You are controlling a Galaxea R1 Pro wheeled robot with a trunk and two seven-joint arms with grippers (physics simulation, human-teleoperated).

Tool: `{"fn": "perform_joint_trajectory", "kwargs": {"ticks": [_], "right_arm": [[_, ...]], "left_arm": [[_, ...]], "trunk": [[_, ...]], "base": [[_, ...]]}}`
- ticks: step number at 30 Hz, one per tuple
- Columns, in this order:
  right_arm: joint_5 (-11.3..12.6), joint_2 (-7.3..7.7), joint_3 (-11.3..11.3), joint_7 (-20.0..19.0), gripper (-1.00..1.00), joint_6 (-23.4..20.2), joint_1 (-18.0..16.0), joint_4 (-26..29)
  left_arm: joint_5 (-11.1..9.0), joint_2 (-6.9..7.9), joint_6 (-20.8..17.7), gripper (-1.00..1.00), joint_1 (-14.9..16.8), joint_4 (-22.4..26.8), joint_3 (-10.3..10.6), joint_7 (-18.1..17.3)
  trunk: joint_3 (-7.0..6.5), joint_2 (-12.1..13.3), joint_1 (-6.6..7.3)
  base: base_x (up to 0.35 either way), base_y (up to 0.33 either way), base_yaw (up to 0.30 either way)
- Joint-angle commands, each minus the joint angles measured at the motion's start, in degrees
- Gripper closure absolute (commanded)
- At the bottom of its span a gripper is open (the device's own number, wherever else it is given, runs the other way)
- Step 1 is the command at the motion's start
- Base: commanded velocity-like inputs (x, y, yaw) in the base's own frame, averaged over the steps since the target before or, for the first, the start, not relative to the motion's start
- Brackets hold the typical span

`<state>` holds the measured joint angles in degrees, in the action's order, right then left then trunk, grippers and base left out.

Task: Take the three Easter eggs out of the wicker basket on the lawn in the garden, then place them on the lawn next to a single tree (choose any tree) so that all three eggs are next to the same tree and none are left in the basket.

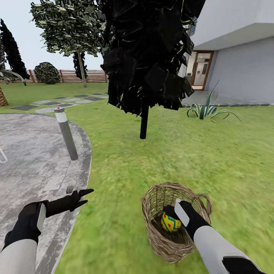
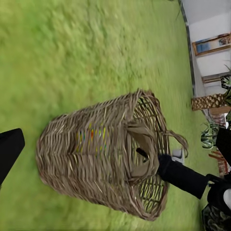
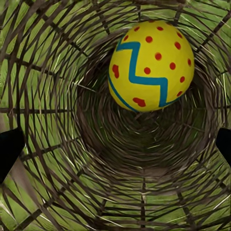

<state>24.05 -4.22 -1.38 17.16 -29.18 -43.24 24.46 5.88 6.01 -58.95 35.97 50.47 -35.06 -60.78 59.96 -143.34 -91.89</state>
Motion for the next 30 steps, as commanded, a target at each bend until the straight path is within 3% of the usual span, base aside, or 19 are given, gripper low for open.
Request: {"fn": "perform_joint_trajectory", "kwargs": {"ticks": [1,17,30], "right_arm": [[0.47,-0.02,-0.13,0.41,-1.00,-0.18,-0.07,0.00],[0.31,-0.02,0.13,0.47,-1.00,-4.61,-0.26,-0.20],[0.30,-0.06,0.23,0.44,-1.00,-5.17,-0.27,-0.20]], "left_arm": [[0.59,-0.03,-0.38,-1.00,0.06,0.04,-0.19,-0.56],[0.57,-0.03,-0.38,-1.00,0.06,0.04,-0.18,-0.57],[0.58,-0.03,-0.38,-1.00,0.06,0.05,-0.19,-0.56]], "trunk": [[0.06,-0.02,-0.01],[0.06,-0.02,-0.01],[0.06,-0.02,-0.01]], "base": [[0.187,0.000,0.000],[0.060,0.000,0.000],[0.084,0.000,0.000]]}}
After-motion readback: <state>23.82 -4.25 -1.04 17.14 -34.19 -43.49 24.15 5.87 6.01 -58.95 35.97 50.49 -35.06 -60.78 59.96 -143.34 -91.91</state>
